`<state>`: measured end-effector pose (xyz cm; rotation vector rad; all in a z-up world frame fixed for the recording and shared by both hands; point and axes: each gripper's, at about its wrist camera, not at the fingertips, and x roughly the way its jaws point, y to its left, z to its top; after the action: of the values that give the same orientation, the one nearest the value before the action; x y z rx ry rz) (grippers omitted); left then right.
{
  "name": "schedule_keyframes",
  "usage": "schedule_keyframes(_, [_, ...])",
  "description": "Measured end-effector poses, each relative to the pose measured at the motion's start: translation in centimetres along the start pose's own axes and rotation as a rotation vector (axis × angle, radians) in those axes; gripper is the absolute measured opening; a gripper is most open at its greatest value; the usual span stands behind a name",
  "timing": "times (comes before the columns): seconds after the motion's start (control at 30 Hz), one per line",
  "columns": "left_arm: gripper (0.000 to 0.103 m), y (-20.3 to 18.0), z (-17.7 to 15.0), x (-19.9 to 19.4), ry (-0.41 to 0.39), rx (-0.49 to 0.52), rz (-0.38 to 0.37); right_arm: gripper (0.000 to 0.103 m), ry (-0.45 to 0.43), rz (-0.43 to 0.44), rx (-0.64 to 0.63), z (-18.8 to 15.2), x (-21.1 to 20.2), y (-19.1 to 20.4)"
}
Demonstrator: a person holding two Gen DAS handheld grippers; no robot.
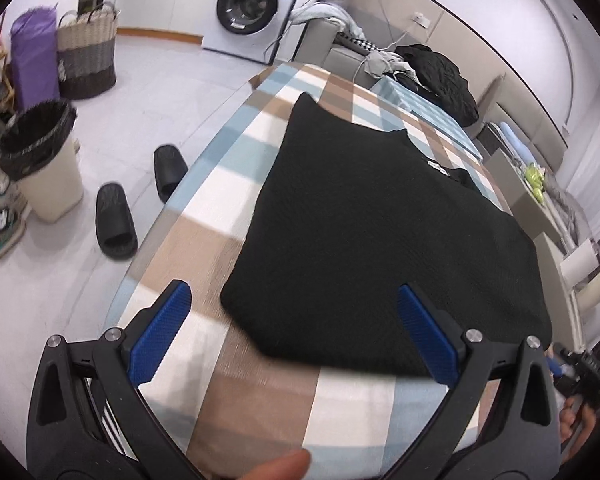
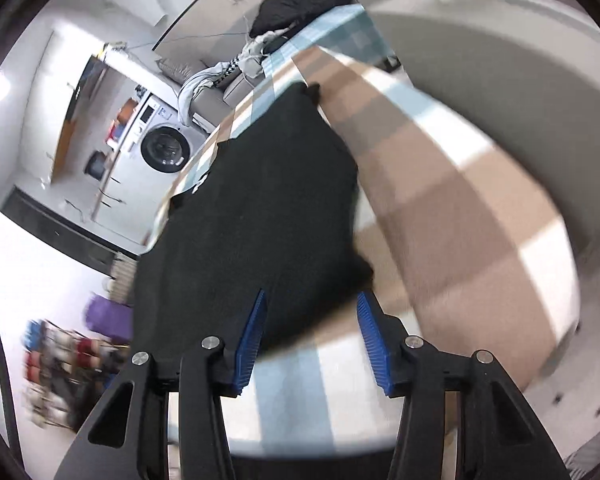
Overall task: Fold small clothes
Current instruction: 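Push the folded sweater edge with both grippers to square it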
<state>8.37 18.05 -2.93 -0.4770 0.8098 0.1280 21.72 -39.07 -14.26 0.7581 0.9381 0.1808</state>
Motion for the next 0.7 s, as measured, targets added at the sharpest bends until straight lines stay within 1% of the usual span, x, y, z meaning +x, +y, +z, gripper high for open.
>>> schedule_keyframes(0.07, [0.102, 0.4, -0.5, -0.1, 0.022, -0.009, -0.012, 0.048, -0.004, 0.016, -0.010, -0.4, -0.1, 0.1])
schedule_keyframes(0.13, [0.099, 0.8, -1.1, 0.0, 0.047, -0.025, -0.029, 0.052, 0.002, 0.036, -0.021, -0.5, 0.1, 0.3])
schedule_keyframes(0.17, [0.097, 1.0, -1.4, 0.1, 0.064, -0.033, -0.042, 0.052, 0.003, 0.042, -0.016, -0.6, 0.4, 0.3])
schedule_keyframes(0.23, [0.091, 1.1, -2.1, 0.5, 0.106, -0.046, -0.055, 0.052, -0.004, 0.045, -0.004, -0.5, 1.0, 0.3])
schedule_keyframes(0.27, [0.086, 1.1, -2.4, 0.7, 0.116, -0.054, -0.066, 0.052, -0.005, 0.045, 0.001, -0.5, 1.2, 0.3])
schedule_keyframes(0.33, [0.085, 0.9, -2.7, 0.6, 0.108, -0.037, -0.066, 0.052, -0.017, 0.051, 0.009, -0.4, 1.7, 0.5])
schedule_keyframes(0.37, [0.085, 0.8, -2.8, 0.7, 0.120, -0.033, -0.068, 0.052, -0.024, 0.050, 0.011, -0.2, 1.8, 0.6])
schedule_keyframes(0.4, [0.081, 0.7, -2.8, 0.6, 0.118, -0.033, -0.061, 0.052, -0.030, 0.049, 0.011, -0.1, 1.9, 0.6])
schedule_keyframes(0.43, [0.080, 0.7, -2.8, 0.5, 0.116, -0.042, -0.066, 0.052, -0.036, 0.046, 0.015, 0.0, 2.0, 0.8])
schedule_keyframes(0.5, [0.079, 0.6, -3.0, 0.6, 0.129, -0.054, -0.096, 0.052, -0.051, 0.044, 0.017, -0.1, 1.9, 0.8])
schedule_keyframes(0.57, [0.075, 0.2, -3.1, 0.7, 0.147, -0.056, -0.117, 0.052, -0.062, 0.044, 0.014, 0.0, 1.9, 0.8])
schedule_keyframes(0.63, [0.075, -0.1, -3.1, 1.0, 0.163, -0.071, -0.162, 0.052, -0.070, 0.048, 0.011, 0.0, 1.9, 0.8])
schedule_keyframes(0.7, [0.074, -0.3, -3.0, 1.3, 0.162, -0.088, -0.177, 0.052, -0.077, 0.046, 0.015, 0.0, 1.9, 0.7])
